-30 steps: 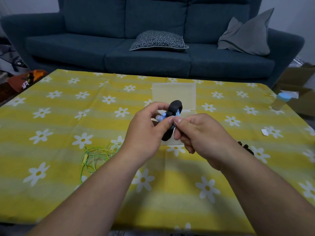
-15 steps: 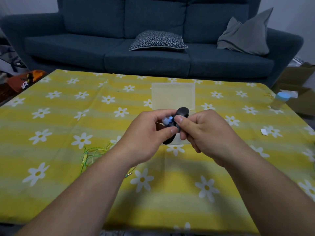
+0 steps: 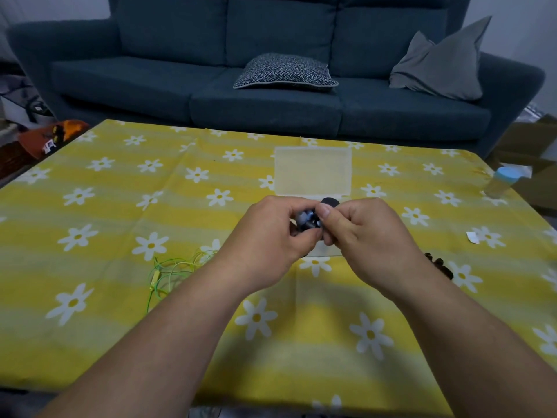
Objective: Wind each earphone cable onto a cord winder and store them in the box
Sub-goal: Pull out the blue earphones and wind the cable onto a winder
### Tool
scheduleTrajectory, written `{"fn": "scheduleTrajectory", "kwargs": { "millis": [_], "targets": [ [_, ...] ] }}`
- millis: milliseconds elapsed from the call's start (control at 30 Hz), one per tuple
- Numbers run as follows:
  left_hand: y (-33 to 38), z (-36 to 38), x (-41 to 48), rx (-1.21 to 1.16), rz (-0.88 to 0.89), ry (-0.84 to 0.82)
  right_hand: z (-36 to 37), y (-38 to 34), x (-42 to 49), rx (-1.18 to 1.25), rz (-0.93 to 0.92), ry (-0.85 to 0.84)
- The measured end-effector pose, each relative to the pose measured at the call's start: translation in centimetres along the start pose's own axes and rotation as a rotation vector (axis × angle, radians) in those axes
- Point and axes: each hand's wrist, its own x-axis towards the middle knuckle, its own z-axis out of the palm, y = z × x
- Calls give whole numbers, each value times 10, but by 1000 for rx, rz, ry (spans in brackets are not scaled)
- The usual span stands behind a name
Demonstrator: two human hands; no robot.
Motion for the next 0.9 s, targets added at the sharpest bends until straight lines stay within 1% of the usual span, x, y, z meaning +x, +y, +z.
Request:
{"fn": "scheduleTrajectory", "kwargs": {
  "millis": [133,233,333,467,567,633,733,833,900],
  "targets": [
    [0,-2,1,-33,-12,17,3,1,1,249,94,5],
    [1,-3,-1,-43,-21,20,5,0,2,300,115,22],
    [3,-4,-2,-24,-32,12,4,-3,2,198,77,44],
    [-1,-4,-3,-19,-11,17,0,-9,1,9,-17,21],
    [-2,-2,-5,-141,-13,59,1,-10,1,-48,-69,37],
    [-1,2,-7,-250,-48,127,3,-11,2,24,-68,75],
    [1,7,-6,-392,-105,239,5,-14,0,253,-23,115],
    [0,6,-4,-427,-120,304,11,-15,-2,336,-19,109],
    [0,6,-3,-414,-116,322,15,-15,-3,361,-9,143]
  ]
}}
